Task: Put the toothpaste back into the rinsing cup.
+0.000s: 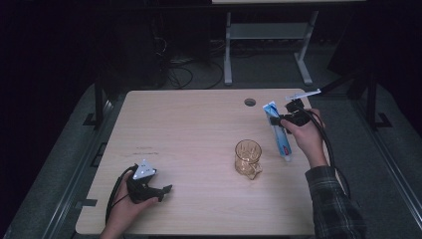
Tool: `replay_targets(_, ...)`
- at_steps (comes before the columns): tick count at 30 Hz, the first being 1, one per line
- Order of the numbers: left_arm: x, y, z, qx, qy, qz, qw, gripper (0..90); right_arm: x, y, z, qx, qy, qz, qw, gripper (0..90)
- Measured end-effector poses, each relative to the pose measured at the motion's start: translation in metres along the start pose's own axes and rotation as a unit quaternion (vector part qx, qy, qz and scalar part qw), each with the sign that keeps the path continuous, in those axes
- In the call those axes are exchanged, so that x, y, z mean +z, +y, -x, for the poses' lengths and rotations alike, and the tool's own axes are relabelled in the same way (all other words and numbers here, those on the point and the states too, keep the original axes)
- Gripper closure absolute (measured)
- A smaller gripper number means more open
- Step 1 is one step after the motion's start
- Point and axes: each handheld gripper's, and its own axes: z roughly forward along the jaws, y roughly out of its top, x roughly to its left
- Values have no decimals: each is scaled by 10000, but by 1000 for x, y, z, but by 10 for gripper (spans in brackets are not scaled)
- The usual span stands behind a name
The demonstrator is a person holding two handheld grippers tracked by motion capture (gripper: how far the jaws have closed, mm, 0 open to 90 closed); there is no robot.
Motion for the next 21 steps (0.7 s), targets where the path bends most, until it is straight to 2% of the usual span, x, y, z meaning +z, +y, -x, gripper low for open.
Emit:
replay_targets(7, 0, 0, 0, 0, -1, -1, 10000, 132, -14, -2, -2, 55, 109, 316, 9994, 744)
replay_targets(12, 0, 0, 0, -1, 0, 0, 10000, 132, -21, -10, -1, 75, 245, 570, 9980, 743)
replay_targets(21, 0, 0, 0, 0, -3, -7, 10000, 132, -35, -22, -2, 106, 302, 900, 9954, 743)
